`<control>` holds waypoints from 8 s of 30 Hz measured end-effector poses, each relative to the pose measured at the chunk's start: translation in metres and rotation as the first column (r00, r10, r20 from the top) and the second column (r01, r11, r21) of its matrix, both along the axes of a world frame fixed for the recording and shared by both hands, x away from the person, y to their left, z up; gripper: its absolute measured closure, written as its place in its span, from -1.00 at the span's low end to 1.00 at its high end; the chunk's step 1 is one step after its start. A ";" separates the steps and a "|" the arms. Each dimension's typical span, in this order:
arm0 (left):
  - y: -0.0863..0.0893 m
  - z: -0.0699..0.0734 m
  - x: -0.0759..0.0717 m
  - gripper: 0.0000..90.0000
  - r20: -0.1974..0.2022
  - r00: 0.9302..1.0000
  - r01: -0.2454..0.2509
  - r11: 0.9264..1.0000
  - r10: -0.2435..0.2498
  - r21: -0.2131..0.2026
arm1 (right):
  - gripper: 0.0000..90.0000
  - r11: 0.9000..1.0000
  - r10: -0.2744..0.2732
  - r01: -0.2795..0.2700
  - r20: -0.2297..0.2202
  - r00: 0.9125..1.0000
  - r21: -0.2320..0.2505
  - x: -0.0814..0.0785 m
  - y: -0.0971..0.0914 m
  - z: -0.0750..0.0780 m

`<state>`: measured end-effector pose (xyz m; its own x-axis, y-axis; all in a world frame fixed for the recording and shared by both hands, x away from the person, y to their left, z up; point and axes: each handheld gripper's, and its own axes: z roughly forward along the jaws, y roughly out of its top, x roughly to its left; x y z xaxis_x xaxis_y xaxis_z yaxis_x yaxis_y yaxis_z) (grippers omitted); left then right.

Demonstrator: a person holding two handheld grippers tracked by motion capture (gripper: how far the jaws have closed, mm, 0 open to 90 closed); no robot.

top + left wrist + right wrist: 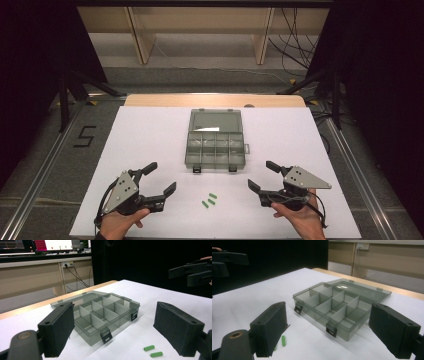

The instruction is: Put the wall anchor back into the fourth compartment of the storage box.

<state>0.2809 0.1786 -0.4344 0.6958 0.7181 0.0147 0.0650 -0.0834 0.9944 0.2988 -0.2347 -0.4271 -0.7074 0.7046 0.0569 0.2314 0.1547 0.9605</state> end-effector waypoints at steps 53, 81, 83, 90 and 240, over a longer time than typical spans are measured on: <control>0.000 -0.001 0.000 -0.64 -0.004 1.000 -0.005 1.000 0.005 -0.006 | -0.42 0.785 0.180 -0.318 -0.295 0.938 -0.531 0.052 0.106 -0.006; 0.001 0.000 0.000 -0.64 -0.005 1.000 -0.005 1.000 0.005 -0.009 | 0.12 0.619 0.207 -0.505 -0.496 0.844 -0.602 0.065 0.147 -0.027; 0.001 0.000 0.000 -0.64 -0.004 1.000 -0.004 1.000 0.004 -0.009 | 0.20 0.611 0.212 -0.513 -0.500 0.840 -0.603 0.066 0.149 -0.029; 0.001 0.000 0.000 -0.64 -0.003 1.000 -0.004 1.000 0.004 -0.009 | 0.38 0.581 0.211 -0.539 -0.527 0.823 -0.610 0.066 0.156 -0.033; 0.002 0.001 -0.001 -0.64 0.002 1.000 -0.004 1.000 0.004 -0.012 | -0.33 0.620 0.227 -0.479 -0.443 0.867 -0.621 0.062 0.152 -0.005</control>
